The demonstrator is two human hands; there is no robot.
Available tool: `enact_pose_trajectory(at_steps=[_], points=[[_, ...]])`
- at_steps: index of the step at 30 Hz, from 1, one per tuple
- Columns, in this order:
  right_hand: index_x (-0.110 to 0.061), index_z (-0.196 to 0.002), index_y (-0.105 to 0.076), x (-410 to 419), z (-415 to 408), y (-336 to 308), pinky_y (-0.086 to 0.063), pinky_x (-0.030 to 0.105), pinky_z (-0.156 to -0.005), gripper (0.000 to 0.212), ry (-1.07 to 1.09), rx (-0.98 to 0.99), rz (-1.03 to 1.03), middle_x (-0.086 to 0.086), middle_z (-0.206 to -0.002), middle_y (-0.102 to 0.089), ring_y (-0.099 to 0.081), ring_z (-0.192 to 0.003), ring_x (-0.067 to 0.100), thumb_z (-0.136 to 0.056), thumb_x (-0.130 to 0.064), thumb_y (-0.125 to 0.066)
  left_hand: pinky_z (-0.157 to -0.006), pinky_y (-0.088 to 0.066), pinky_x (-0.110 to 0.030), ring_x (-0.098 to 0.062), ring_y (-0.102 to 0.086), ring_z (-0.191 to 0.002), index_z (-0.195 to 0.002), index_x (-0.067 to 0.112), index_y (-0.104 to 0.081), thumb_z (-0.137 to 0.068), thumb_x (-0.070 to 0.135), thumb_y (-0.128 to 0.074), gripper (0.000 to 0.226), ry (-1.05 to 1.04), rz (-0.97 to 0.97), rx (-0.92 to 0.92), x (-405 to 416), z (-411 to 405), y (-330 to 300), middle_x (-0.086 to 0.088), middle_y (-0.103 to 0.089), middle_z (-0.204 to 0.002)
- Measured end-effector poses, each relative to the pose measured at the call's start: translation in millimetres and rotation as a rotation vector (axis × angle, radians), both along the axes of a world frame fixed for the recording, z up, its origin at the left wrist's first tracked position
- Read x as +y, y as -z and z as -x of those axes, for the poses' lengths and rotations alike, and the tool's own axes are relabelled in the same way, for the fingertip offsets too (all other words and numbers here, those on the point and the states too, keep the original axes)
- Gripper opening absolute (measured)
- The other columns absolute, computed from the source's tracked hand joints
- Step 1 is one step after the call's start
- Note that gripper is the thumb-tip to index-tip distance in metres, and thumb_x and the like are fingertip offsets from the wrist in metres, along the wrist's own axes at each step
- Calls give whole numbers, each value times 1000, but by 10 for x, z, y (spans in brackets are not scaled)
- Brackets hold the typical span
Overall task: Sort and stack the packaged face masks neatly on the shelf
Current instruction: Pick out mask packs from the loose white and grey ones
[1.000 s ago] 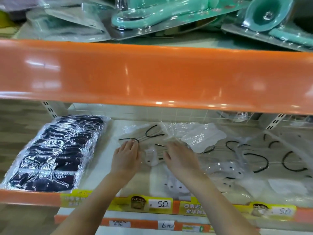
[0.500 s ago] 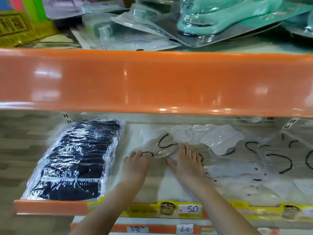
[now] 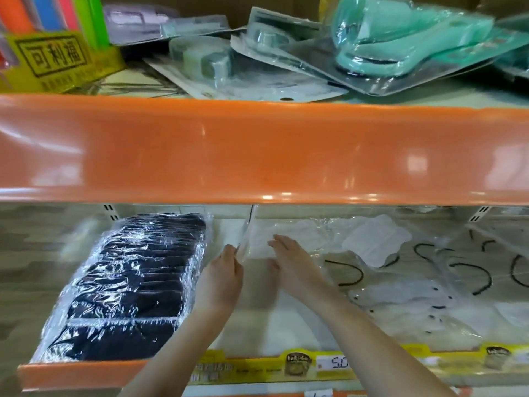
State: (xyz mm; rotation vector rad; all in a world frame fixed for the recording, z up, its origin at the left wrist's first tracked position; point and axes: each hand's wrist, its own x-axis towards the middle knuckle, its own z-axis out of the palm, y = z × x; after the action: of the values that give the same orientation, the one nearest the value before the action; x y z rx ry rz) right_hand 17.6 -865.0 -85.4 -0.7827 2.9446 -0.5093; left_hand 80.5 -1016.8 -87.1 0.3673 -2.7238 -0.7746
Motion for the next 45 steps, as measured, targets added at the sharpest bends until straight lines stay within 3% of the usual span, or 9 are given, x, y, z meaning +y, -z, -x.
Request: enact_pose_trajectory(at_steps=[5, 8, 17, 23, 30, 36, 39, 42, 45], points=[[-23, -150, -19, -271, 131, 220, -6, 39, -118, 54, -19, -75, -168, -2, -160, -10, -6, -147, 17, -101, -44, -30, -59, -31, -34, -33, -57, -80, -102, 8, -49, -97, 11, -40, 11, 32, 43, 11, -30, 10, -13, -13, -59, -87], [-23, -147, -27, -161, 132, 227, -15, 40, -116, 52, 75, -20, -203, 0, -158, -19, -16, -144, 19, -101, -47, -28, -58, -30, -33, -28, -49, -72, -102, 5, -50, -95, 9, -41, 12, 35, 73, 49, -28, 19, 13, -9, -52, -82], [-17, -114, -54, 513, -46, 17, -36, 38, -87, 36, 254, 147, -328, 3, -112, -57, -55, -106, 28, -100, -41, -31, -45, -35, -30, -31, -59, -70, -86, 8, -63, -75, -7, -64, 19, 105, 154, 89, 105, 61, 152, -6, -61, -77], [-20, -92, -41, 658, -23, -80, -30, 31, -68, 9, 287, 180, -303, -5, -77, -37, -54, -87, 22, -100, -23, -36, -48, -48, -28, -21, -64, -63, -73, 21, -66, -47, -2, -80, 37, 222, 337, 88, 62, 104, 227, 6, -65, -69], [-12, -122, -53, 425, -16, 47, -37, 33, -95, 29, -18, 145, -96, 3, -123, -51, -47, -118, 23, -99, -23, -39, -69, -53, -24, -12, -69, -78, -79, 25, -70, -64, 20, -70, 16, 297, 421, 66, -13, 129, 317, 12, -70, -85], [-14, -132, -47, 152, -12, 196, -29, 33, -105, 39, -50, 63, -132, 1, -140, -42, -36, -130, 24, -99, -34, -39, -75, -57, -43, -35, -68, -97, -83, 8, -72, -48, 7, -86, 37, 168, 525, -107, 15, 225, 324, -9, -70, -95], [-13, -140, -39, 45, 7, 211, -23, 32, -108, 46, -36, 73, -132, 2, -148, -34, -31, -135, 24, -99, -36, -39, -80, -54, -42, -35, -66, -102, -91, 6, -71, -73, 25, -60, 29, 183, 506, -115, 93, 271, 226, -11, -68, -101], [-13, -145, -32, -9, 36, 218, -17, 33, -113, 50, -43, 57, -143, 5, -155, -26, -25, -140, 24, -98, -29, -41, -107, -31, -35, -26, -38, -134, -130, 9, -51, -98, 29, -29, 44, 190, 499, -180, 155, 351, 211, -6, -46, -140], [-13, -145, -32, -24, 74, 218, -15, 34, -115, 49, -39, 76, -146, 7, -155, -25, -24, -141, 25, -99, -27, -39, -110, -22, -29, -19, -27, -140, -139, 14, -38, -102, 29, -25, 41, 177, 514, -188, 149, 438, 292, -3, -35, -150]])
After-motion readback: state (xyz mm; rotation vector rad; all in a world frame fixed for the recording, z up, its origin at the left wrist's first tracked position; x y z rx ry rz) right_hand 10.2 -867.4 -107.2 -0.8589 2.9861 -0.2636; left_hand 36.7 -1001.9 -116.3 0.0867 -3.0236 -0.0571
